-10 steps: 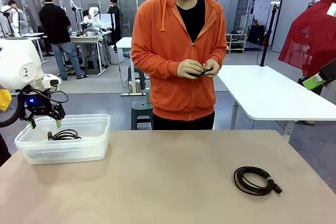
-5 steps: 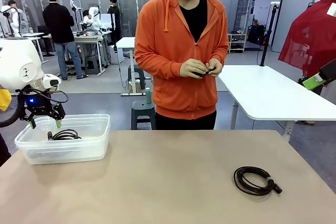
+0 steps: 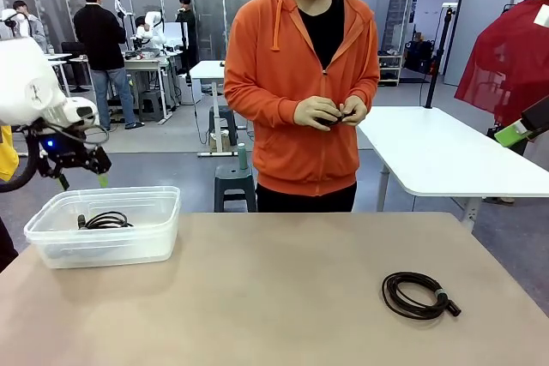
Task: Organize and store the cables.
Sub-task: Place the USB Extension Cable into the Organizing box.
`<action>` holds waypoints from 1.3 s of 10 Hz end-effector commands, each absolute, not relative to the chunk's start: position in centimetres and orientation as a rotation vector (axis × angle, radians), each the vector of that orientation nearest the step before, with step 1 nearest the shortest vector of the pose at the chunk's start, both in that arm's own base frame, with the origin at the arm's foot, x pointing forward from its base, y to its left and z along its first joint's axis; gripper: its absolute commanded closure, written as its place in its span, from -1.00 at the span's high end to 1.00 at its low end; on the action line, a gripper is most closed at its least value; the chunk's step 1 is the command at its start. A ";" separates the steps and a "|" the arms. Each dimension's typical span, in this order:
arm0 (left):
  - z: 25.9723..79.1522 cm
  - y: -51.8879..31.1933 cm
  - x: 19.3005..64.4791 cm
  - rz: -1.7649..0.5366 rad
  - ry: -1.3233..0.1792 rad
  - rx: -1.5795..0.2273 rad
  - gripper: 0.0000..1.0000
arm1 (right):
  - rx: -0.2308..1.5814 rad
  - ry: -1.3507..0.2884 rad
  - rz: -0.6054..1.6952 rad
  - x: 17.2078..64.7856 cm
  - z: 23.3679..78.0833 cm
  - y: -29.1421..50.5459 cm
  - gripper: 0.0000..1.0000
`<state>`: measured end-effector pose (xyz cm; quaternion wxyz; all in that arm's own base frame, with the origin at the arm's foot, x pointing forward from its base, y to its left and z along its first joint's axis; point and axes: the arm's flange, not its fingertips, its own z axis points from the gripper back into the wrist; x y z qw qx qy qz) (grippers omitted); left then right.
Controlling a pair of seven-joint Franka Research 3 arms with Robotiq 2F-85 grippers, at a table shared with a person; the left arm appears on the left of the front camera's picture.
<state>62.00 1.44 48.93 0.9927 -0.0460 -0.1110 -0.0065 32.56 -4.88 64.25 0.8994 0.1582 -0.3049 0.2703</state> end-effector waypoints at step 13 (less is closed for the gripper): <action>62.7 -3.8 39.4 -0.482 -0.441 -0.147 1.00 | 0.340 -0.633 0.575 32.6 64.2 -5.1 1.00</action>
